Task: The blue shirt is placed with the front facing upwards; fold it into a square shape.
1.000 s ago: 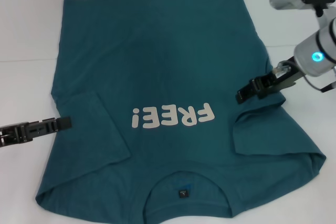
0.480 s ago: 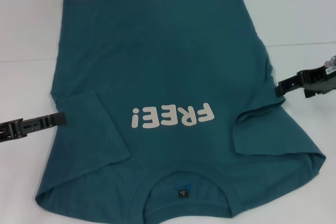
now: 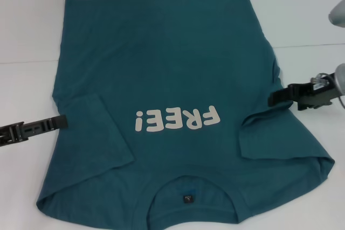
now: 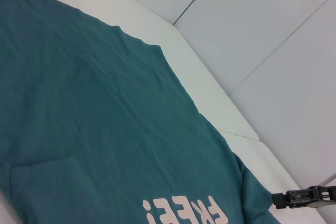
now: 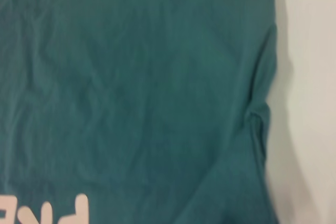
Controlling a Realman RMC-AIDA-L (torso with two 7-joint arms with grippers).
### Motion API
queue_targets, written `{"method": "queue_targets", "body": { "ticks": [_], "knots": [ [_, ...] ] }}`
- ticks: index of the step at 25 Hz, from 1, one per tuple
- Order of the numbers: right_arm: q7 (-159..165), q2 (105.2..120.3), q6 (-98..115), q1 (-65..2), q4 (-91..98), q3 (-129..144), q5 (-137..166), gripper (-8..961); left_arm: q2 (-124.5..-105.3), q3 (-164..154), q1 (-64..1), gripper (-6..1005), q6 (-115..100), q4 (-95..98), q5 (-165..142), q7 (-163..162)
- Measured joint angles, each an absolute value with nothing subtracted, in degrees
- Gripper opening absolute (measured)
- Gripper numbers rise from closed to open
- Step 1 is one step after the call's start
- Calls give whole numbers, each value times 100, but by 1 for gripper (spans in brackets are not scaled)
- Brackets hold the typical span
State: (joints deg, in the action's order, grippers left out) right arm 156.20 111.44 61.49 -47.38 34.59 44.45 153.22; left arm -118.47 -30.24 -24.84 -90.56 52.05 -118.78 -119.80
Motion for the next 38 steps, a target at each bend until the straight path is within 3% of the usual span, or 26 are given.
{"method": "queue_targets", "body": {
  "ticks": [12, 16, 22, 30, 38],
  "knots": [
    [14774, 11395, 5023, -4665, 3266, 4421, 13351, 919, -11857, -3022, -2478, 721, -9014, 5168, -11862, -11972],
    [13931, 11384, 5141, -4531, 3283, 4416, 12150, 919, -11851, -3024, -2478, 721, -9015, 5167, -11856, -11976],
    [13636, 11104, 5785, -4394, 3323, 4443, 11811, 918, -11854, -3023, -2478, 723, -9071, 5167, -11855, -12005],
    [13816, 10532, 7489, -4091, 3439, 4071, 11799, 918, -11636, -2661, -2452, 723, -9547, 5225, -11863, -13041],
    [14124, 10467, 8085, -3873, 3921, 4119, 11914, 918, -11447, -1619, -2323, 722, -10056, 5169, -11880, -13987]
  ]
}}
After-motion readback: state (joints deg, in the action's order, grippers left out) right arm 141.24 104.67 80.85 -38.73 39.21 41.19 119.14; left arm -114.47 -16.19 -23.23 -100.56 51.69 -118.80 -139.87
